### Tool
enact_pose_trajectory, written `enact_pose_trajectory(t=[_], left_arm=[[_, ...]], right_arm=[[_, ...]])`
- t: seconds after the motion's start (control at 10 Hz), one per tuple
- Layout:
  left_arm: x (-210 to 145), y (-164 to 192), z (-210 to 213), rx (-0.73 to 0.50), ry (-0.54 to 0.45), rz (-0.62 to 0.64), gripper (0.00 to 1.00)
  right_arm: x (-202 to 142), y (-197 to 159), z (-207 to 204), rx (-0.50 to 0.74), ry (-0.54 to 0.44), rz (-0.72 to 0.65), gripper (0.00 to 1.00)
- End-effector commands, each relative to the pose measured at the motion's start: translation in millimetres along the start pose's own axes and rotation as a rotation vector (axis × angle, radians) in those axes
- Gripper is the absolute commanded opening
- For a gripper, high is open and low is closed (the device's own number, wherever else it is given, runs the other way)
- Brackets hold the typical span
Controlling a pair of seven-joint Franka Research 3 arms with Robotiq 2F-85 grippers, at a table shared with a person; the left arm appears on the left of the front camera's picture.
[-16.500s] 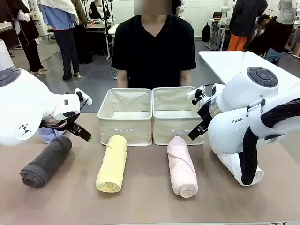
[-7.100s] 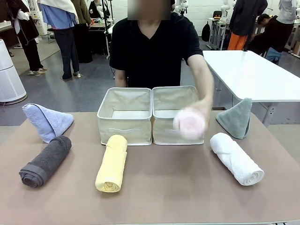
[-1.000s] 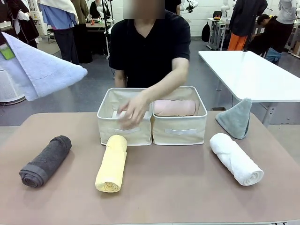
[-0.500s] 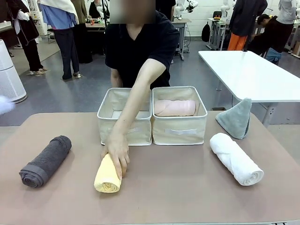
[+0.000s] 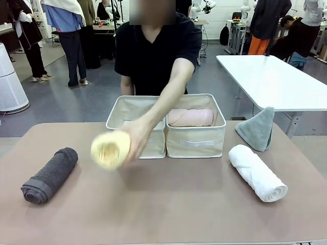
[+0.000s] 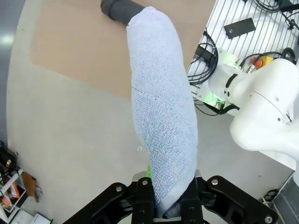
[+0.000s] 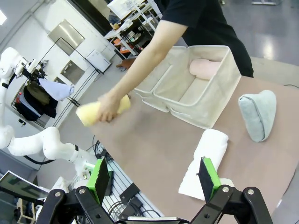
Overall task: Sort the towels based on their folding style.
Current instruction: Pick up one triangle-folded towel and place it in the left Fabric basket.
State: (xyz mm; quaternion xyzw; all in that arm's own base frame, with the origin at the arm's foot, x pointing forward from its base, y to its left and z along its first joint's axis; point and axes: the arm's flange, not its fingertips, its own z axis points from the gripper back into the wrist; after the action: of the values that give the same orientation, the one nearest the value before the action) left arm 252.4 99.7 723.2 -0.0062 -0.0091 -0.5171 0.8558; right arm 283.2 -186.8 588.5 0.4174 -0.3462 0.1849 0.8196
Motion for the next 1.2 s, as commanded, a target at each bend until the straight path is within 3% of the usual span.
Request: enact_pose_trajectory(t=[0.0,0.5,0.7,1.1], left_arm=[[1.0,1.4,-1.5,0.004,-0.028,0.018,0.18],[20.8,6.6,-3.1,0.009,-0.086,0.008,0.18],[65.8,13.8,-7.5,0.123,-0.126,-0.002,0.18],[185.1,39.1,-15.5,0.114,-0.095,-0.143,0.18]], right_arm=[[-0.6,0.7,0.5,0.007,0.002,-0.001,1.00],[-0.6,0.7,0.5,0.007,0.002,-0.001,1.00],[-0.6,0.7,0.5,0.007,0.002,-0.001,1.00],[-0.6,0.7,0.5,0.007,0.002,-0.001,1.00]])
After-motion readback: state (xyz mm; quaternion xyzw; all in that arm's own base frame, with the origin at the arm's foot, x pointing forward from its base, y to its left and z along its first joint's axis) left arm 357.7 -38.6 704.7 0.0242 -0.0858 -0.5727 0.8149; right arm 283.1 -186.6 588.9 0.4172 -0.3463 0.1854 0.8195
